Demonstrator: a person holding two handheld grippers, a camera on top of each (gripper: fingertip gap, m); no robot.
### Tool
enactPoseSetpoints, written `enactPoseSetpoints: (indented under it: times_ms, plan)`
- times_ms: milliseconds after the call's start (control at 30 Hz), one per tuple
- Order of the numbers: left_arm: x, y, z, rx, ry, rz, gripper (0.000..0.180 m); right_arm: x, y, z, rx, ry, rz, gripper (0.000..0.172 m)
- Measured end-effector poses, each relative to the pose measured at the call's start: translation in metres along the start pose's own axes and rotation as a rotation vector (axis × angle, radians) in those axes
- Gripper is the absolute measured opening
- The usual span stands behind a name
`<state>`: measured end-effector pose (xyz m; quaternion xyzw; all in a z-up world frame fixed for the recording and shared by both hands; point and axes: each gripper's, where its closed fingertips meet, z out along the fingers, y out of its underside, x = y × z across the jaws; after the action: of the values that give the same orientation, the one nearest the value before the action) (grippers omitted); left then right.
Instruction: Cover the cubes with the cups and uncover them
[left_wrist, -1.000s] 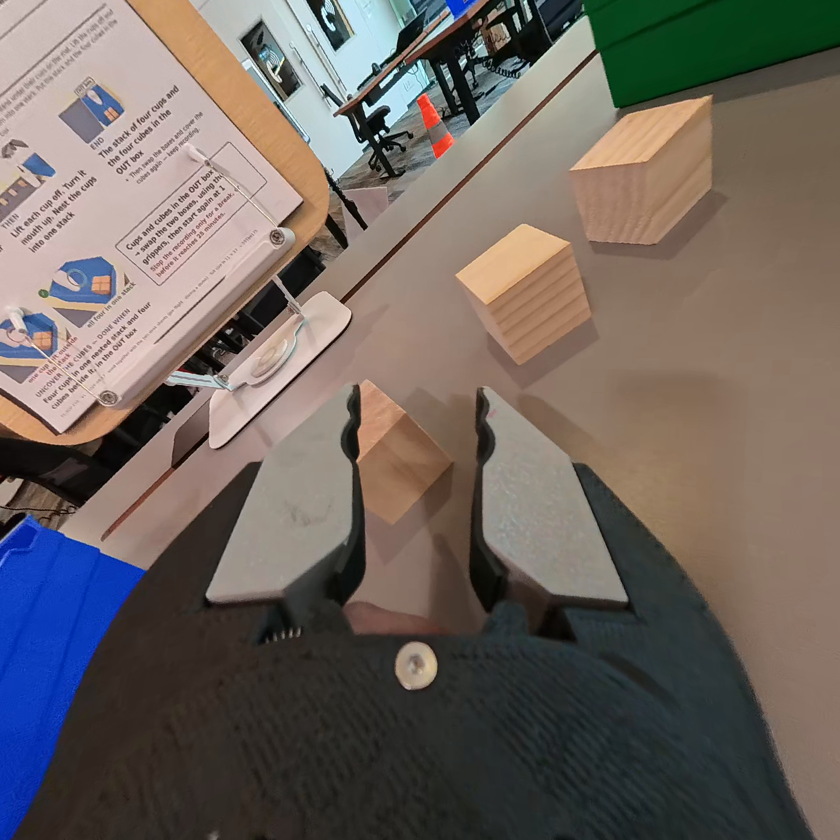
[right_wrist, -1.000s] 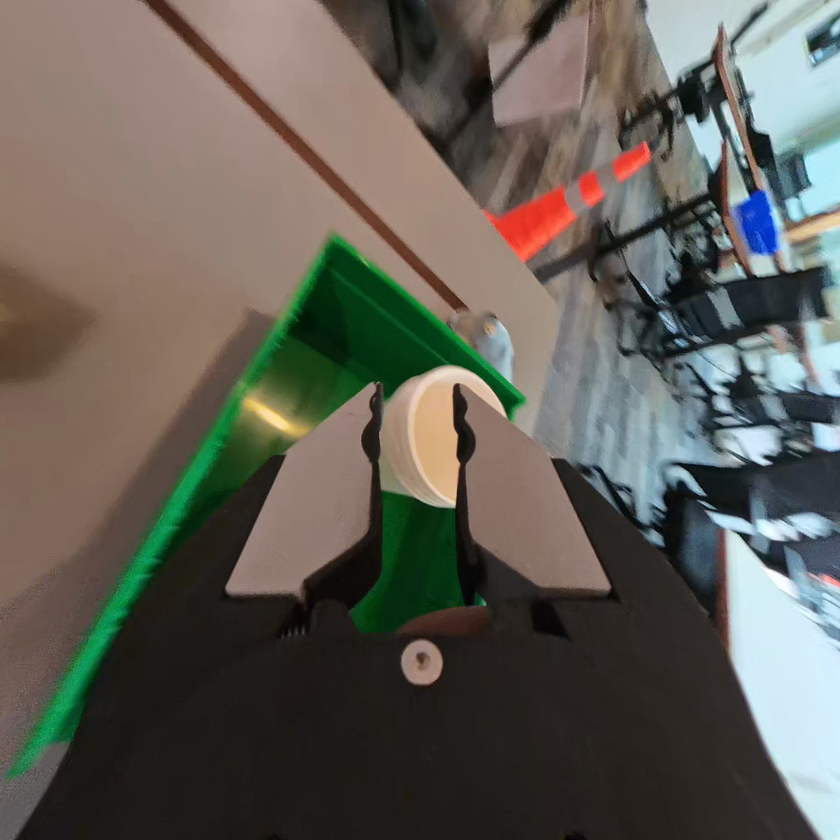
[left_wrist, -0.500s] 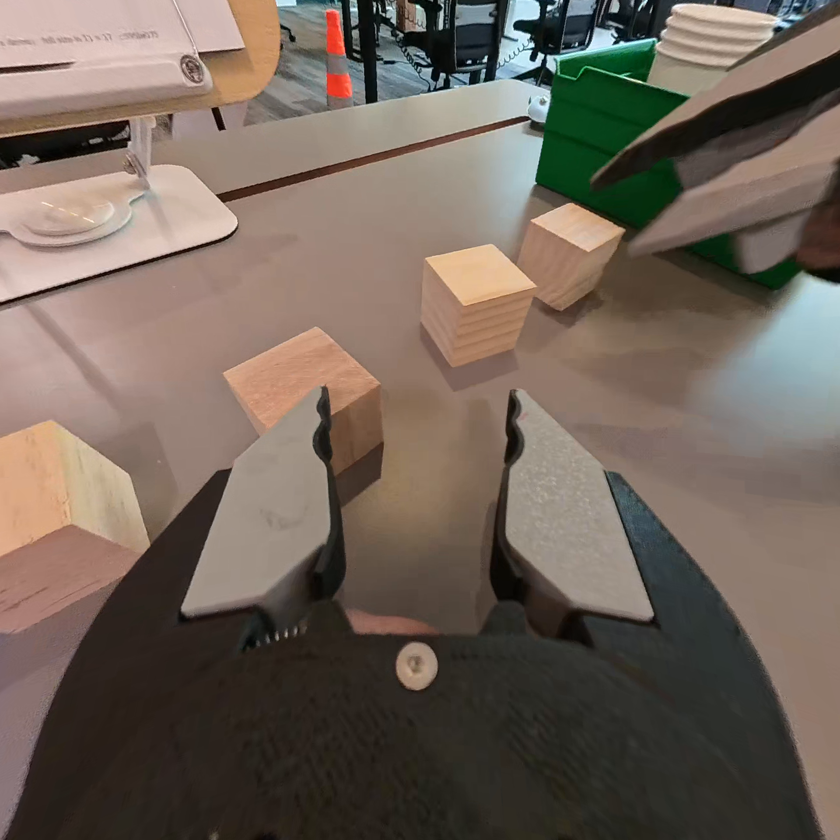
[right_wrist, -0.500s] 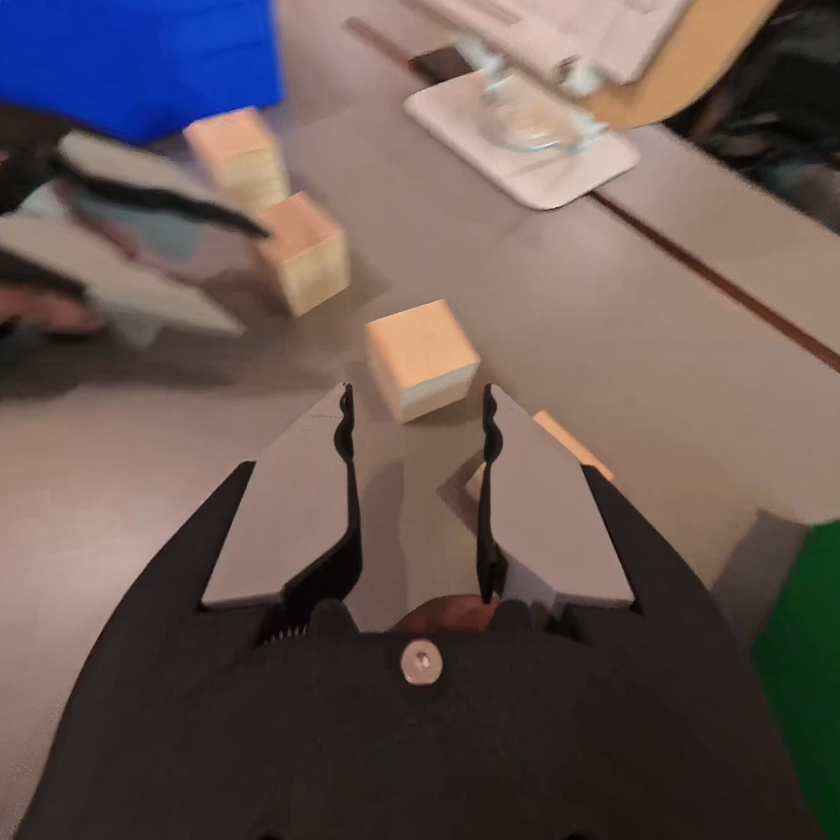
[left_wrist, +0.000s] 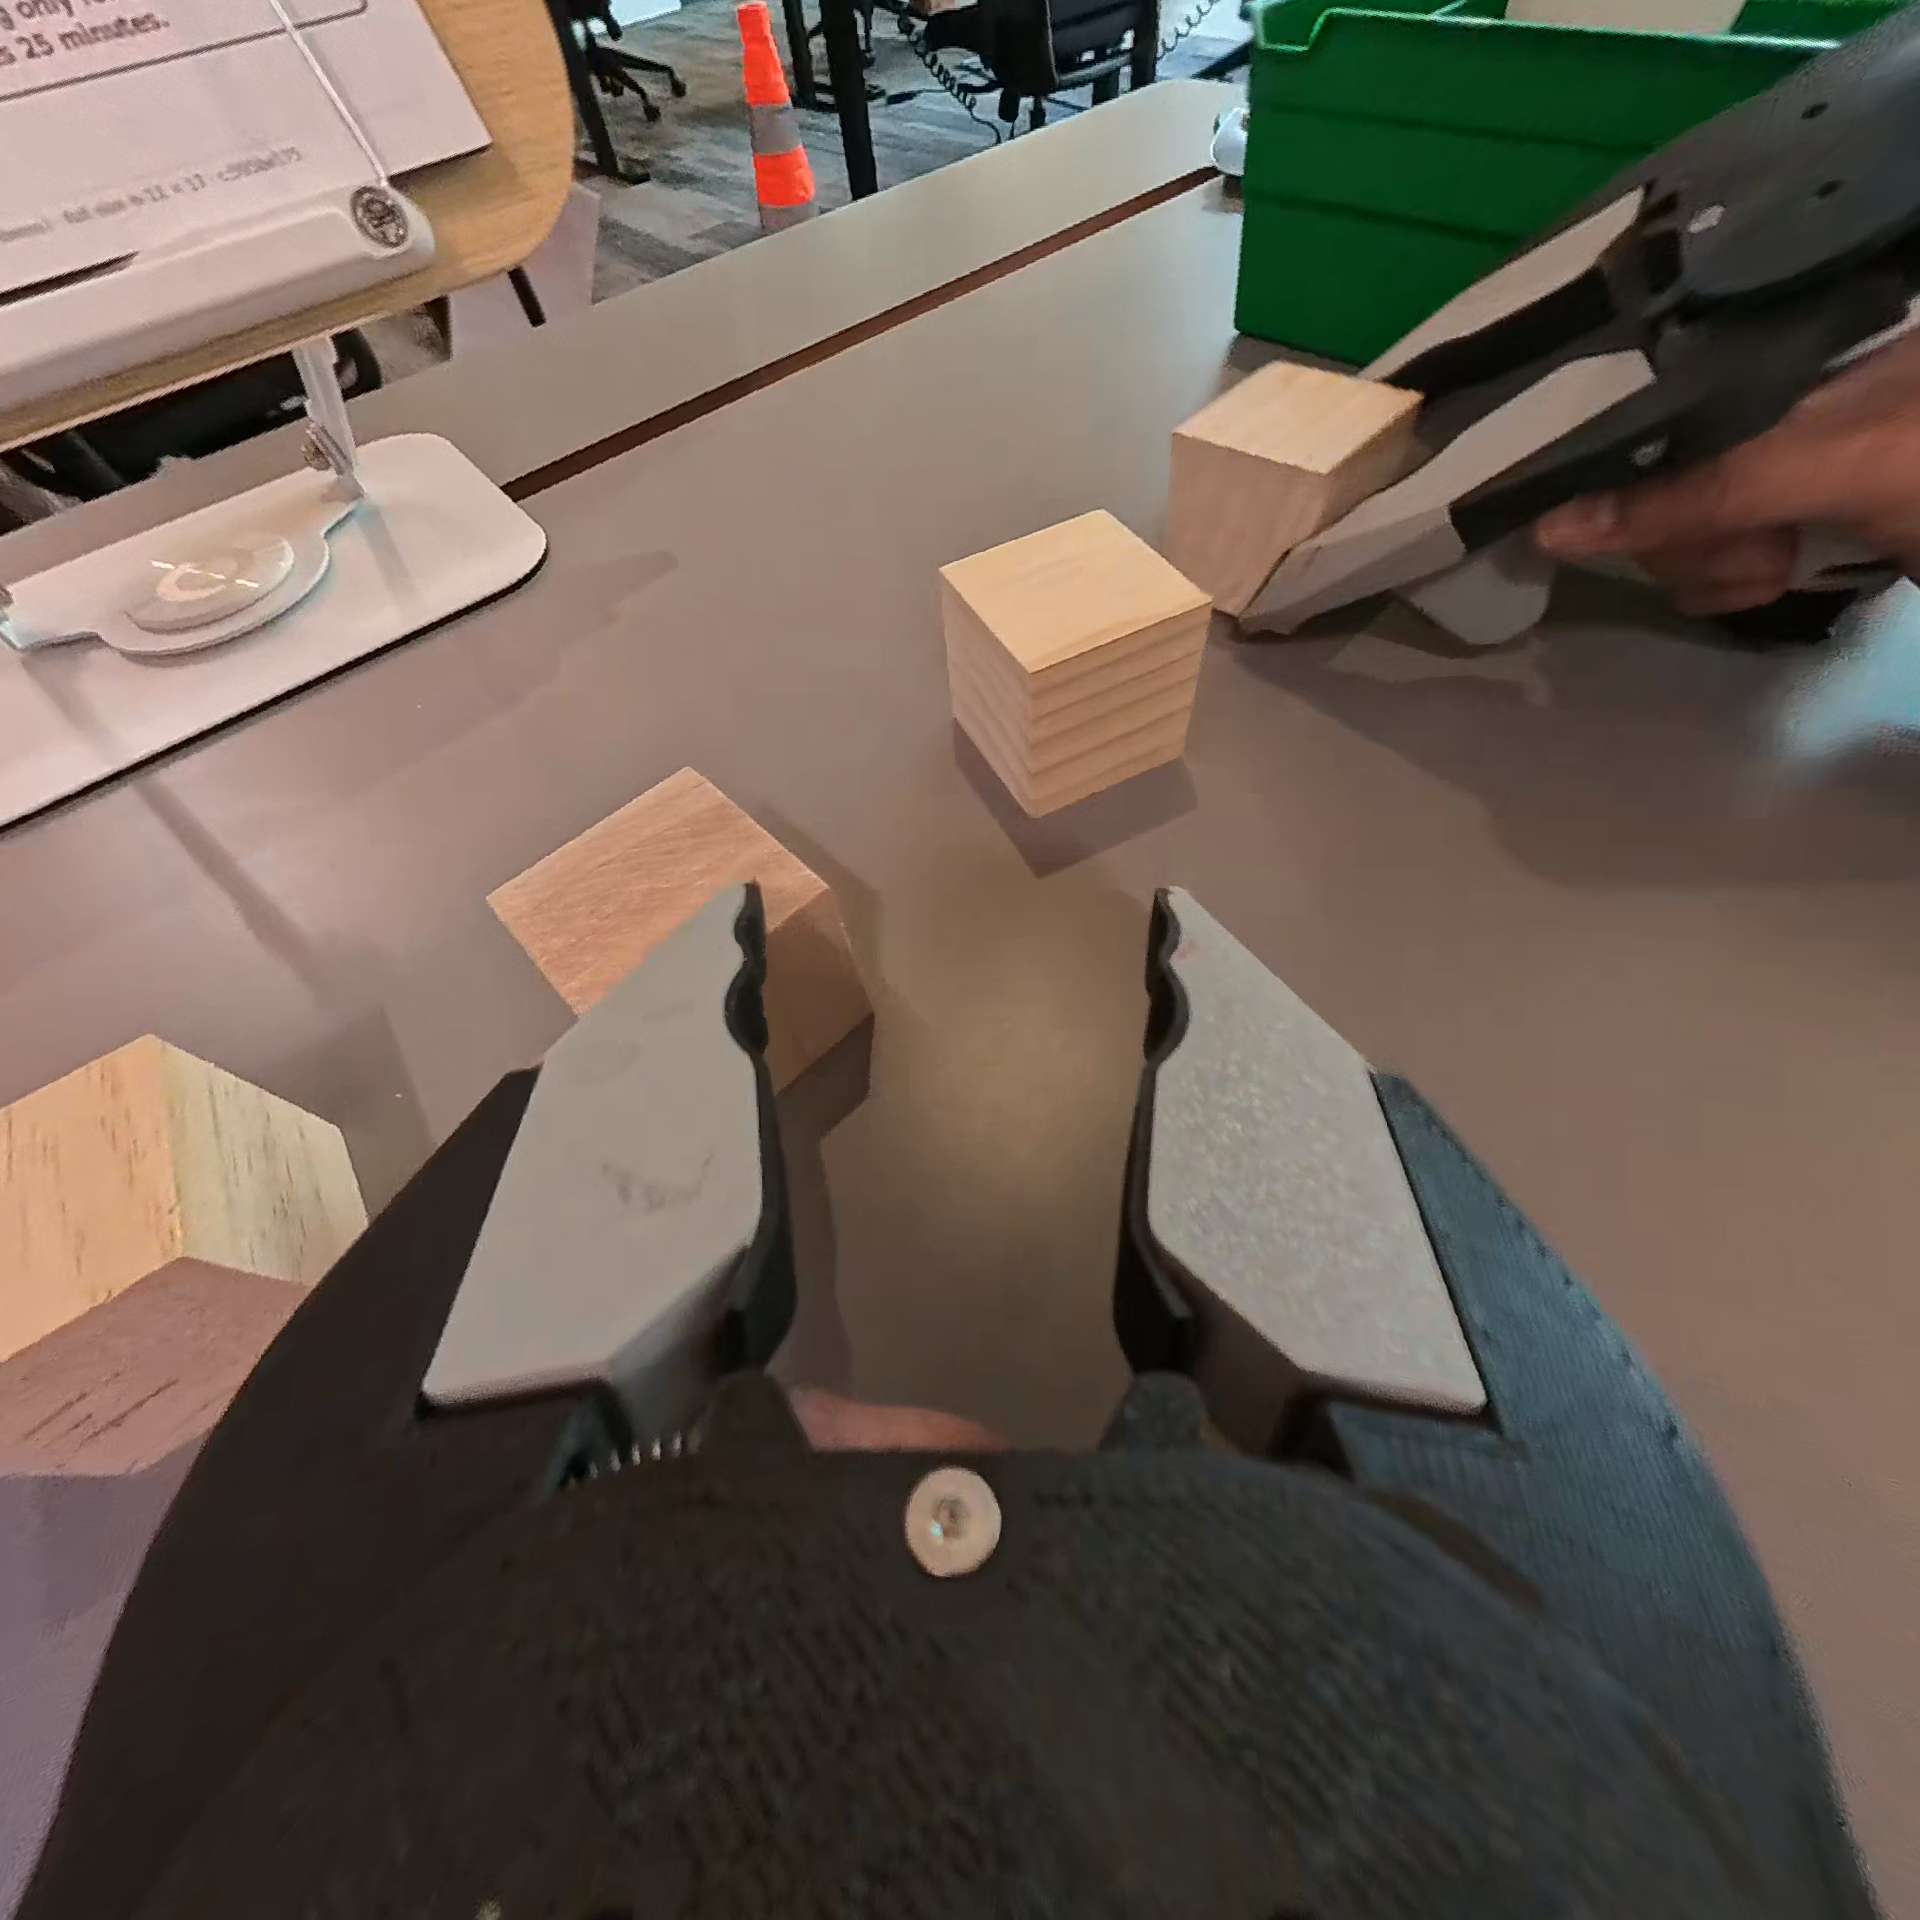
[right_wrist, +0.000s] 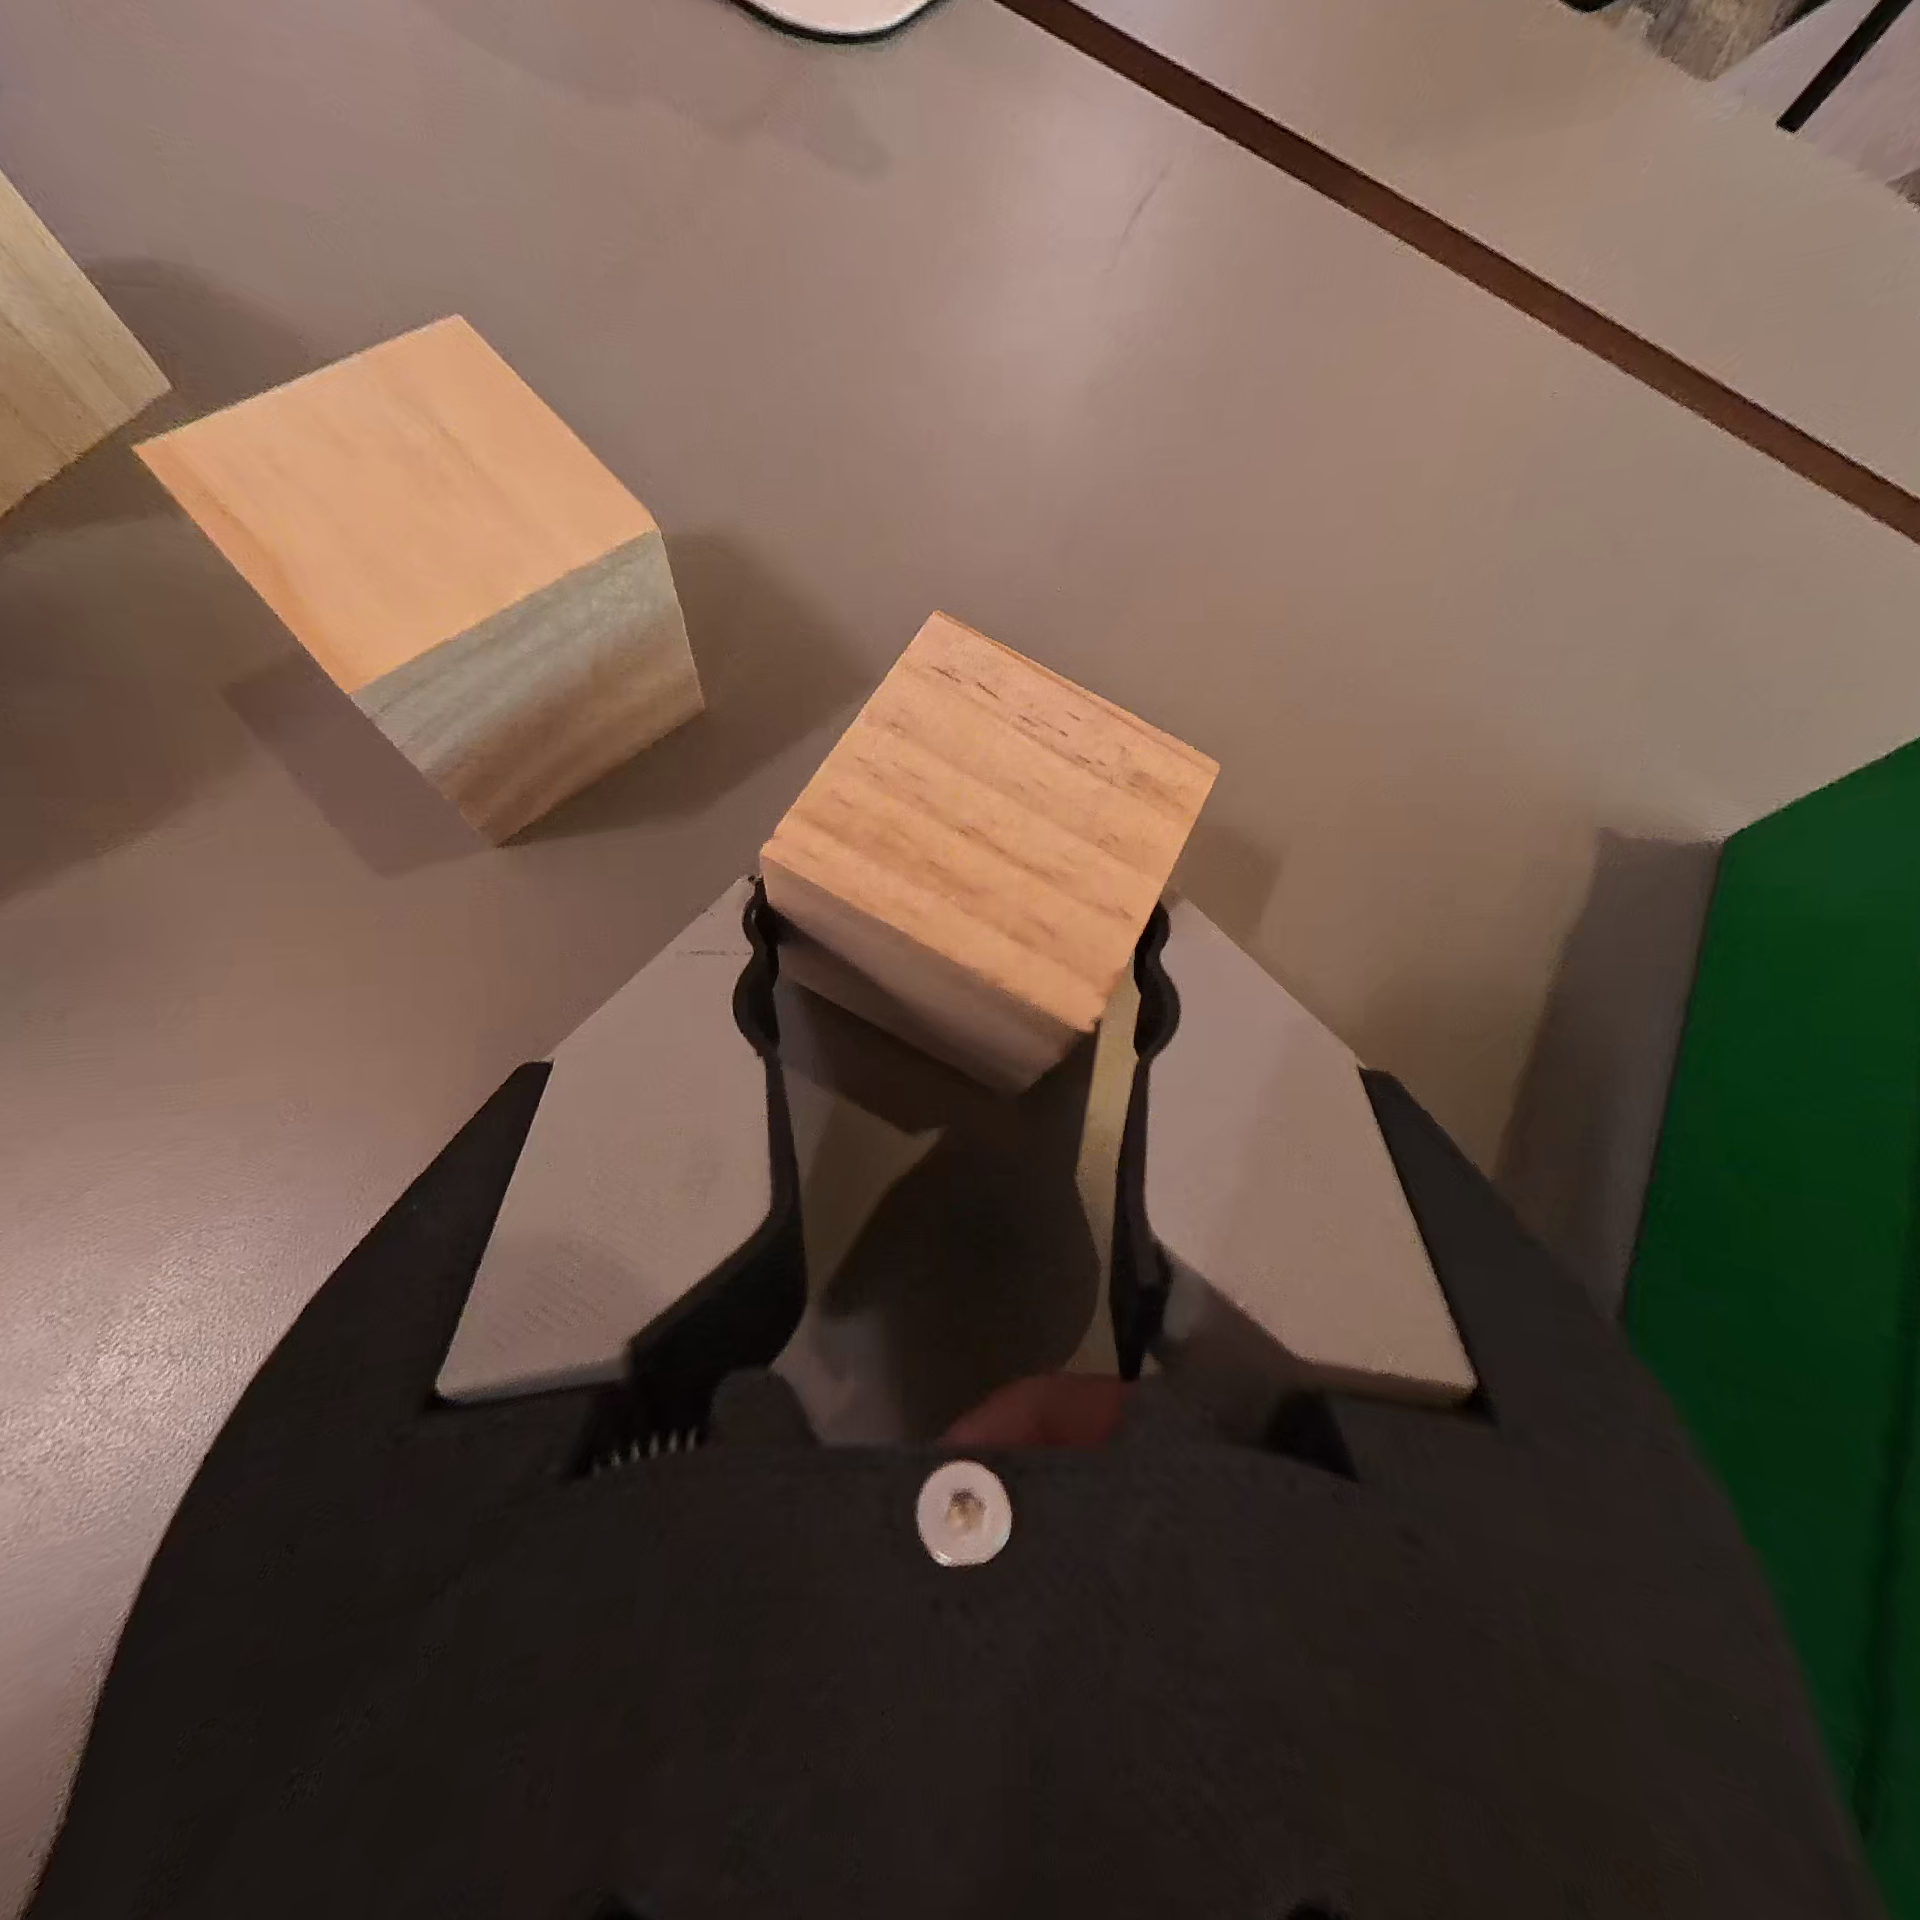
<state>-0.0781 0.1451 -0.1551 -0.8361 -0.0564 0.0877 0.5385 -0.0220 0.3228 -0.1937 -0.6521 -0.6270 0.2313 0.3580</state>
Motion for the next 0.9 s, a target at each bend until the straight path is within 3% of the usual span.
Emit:
enactPoseSetpoints:
  times_ms: [133,267,433,633,767,900]
  plan:
    - [0.017,-0.005,-0.004,0.037,0.100,0.021,0.065,-0.015,-0.032,-0.027,0.184,-0.164,0.028,0.066]
    - [0.044,-0.014,-0.011,0.099,0.253,0.028,0.063,-0.065,-0.063,-0.078,0.402,-0.533,-0.022,0.066]
    - [0.078,-0.033,-0.032,0.218,0.488,-0.028,0.066,-0.118,-0.035,-0.093,0.336,-0.710,-0.309,0.066]
    - [0.098,-0.034,-0.045,0.217,0.655,-0.080,0.070,-0.173,-0.006,-0.116,0.316,-0.920,-0.526,0.066]
    - [0.124,-0.022,-0.052,0.176,0.742,0.033,0.070,-0.187,-0.001,-0.123,0.325,-0.969,-0.572,0.066]
    - [0.127,-0.014,-0.045,0.138,0.686,0.122,0.074,-0.182,0.000,-0.116,0.290,-0.953,-0.532,0.066]
